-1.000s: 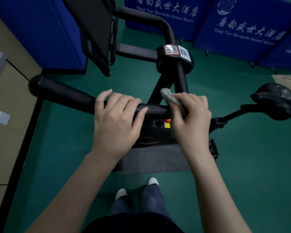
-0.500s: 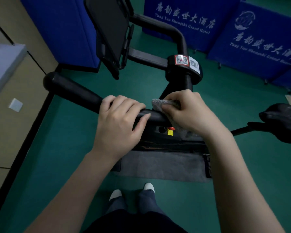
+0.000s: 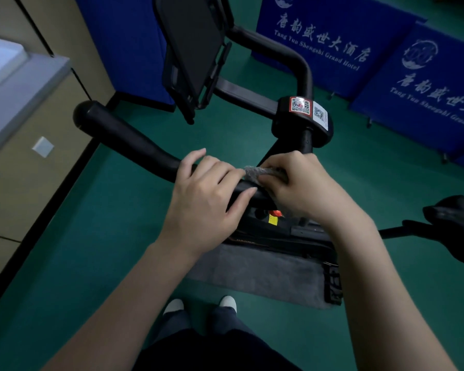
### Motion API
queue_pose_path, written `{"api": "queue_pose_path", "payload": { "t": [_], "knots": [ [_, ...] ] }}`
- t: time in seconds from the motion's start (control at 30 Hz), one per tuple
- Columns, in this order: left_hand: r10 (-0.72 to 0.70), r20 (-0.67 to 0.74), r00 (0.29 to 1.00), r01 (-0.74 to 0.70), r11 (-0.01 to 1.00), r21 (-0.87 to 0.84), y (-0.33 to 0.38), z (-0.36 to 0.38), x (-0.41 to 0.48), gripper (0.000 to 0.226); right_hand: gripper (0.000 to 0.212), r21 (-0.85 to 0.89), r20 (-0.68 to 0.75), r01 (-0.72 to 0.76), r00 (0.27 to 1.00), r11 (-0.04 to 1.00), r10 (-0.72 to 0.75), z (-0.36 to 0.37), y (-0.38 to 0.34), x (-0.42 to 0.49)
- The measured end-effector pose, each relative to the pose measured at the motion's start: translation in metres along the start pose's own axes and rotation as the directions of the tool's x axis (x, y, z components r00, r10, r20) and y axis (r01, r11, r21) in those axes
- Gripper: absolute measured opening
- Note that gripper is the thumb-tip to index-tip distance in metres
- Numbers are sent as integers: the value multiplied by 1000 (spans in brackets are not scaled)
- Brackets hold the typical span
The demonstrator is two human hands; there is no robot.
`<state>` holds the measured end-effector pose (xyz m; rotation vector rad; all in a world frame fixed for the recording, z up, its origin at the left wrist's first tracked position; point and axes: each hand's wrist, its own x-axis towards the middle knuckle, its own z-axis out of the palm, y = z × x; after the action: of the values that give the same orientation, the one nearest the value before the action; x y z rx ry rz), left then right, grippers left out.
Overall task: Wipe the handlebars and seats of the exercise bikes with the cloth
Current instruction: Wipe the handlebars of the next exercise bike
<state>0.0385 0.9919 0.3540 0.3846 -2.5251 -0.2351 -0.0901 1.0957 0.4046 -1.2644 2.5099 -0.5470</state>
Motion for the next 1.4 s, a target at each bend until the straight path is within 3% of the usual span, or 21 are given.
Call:
{"api": "queue_pose_path", "payload": {
  "t": [0.13,0.27,0.43,0.63,0.77,0.83,0.97,1.1,1.4],
  "knots": [
    [-31,8,999,31,1000,-4,3,2,-2,29,17,-45,4,14,1000,999,-14,-7,14,-2],
    [-58,16,998,58,998,-1,6,2,-2,30,14,19,-38,89,995,996,-88,-1,17,-9],
    [-78,4,997,78,997,3,8,3,-2,29,10,85,-272,106,959,991,-79,6,36,-16],
    [-104,-45,994,105,994,40,14,5,-1,29,12,282,-622,231,783,931,-6,47,41,-36],
    [-124,-51,991,126,991,43,17,8,-2,29,12,424,-754,205,619,882,218,64,43,-31],
    [-129,-47,991,131,991,41,17,9,-3,30,12,489,-768,216,566,845,299,73,36,-32],
    [-127,-52,990,129,991,34,17,9,-3,30,12,478,-799,299,538,826,268,83,35,-36],
    [-124,-54,991,126,991,42,17,10,-3,29,13,673,-699,218,500,707,511,74,46,-22],
    [-120,-70,990,125,990,67,18,13,-2,28,13,851,-514,189,488,489,706,74,46,-18]
  ]
}}
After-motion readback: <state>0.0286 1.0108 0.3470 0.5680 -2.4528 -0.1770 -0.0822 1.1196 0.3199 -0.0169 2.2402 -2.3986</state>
